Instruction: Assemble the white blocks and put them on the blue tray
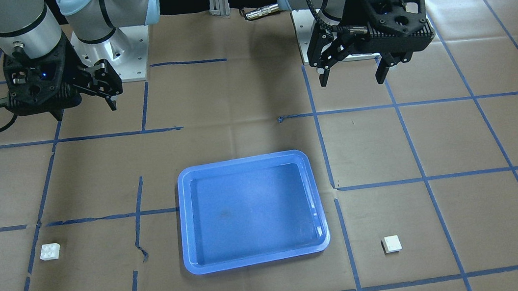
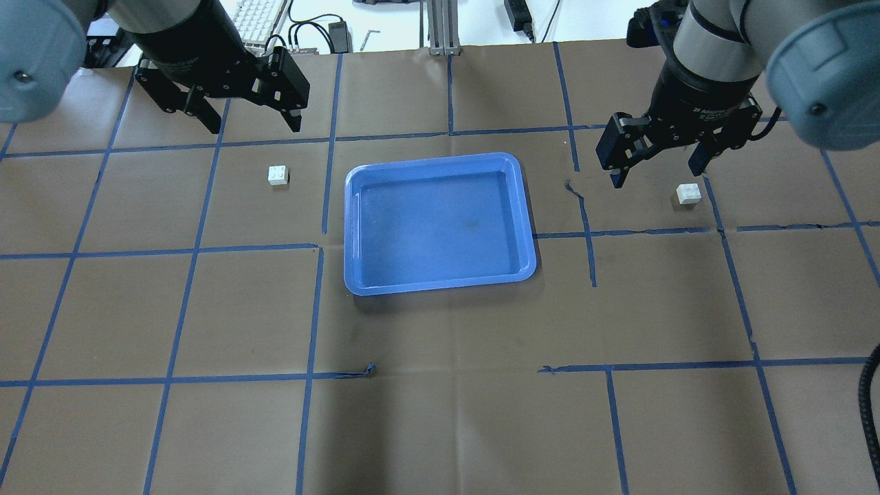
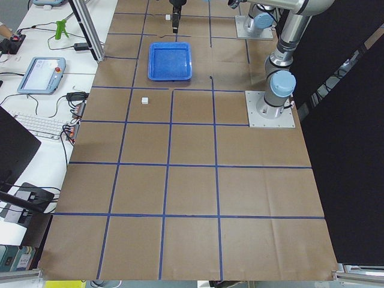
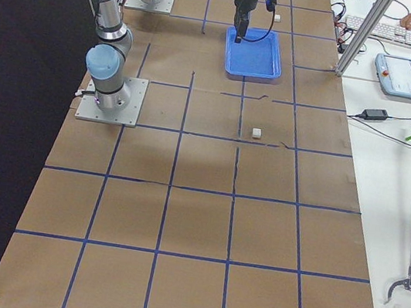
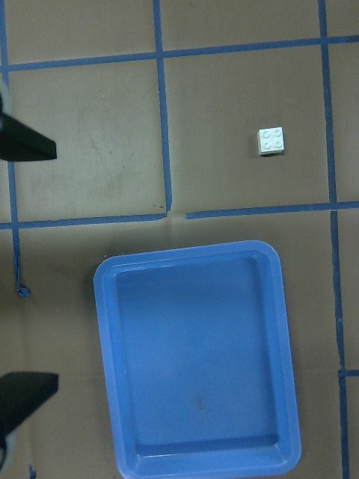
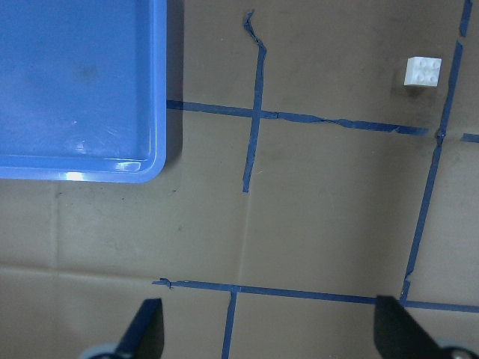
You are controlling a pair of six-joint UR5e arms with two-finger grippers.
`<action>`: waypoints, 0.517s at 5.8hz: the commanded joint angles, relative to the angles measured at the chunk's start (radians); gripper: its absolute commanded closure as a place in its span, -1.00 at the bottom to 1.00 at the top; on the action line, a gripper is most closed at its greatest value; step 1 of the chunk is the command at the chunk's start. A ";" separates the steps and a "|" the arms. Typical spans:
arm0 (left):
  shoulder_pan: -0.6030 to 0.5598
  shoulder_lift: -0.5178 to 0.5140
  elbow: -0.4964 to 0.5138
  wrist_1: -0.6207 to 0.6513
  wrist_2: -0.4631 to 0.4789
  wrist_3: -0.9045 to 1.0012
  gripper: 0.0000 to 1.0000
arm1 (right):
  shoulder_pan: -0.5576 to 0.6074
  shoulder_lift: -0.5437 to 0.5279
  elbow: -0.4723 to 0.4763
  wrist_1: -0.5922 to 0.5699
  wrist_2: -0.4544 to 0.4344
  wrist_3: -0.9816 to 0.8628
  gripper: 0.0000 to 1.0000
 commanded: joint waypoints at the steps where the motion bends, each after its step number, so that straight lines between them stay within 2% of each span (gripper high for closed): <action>1: 0.014 0.017 0.003 0.000 0.001 0.000 -0.99 | -0.074 0.020 0.001 -0.032 0.009 -0.306 -0.99; 2: 0.026 0.002 -0.017 0.012 0.000 0.000 -0.99 | -0.162 0.056 0.001 -0.067 0.018 -0.576 -0.99; 3: 0.044 -0.042 -0.017 0.041 0.010 0.011 -0.99 | -0.250 0.098 0.001 -0.130 0.078 -0.865 -0.99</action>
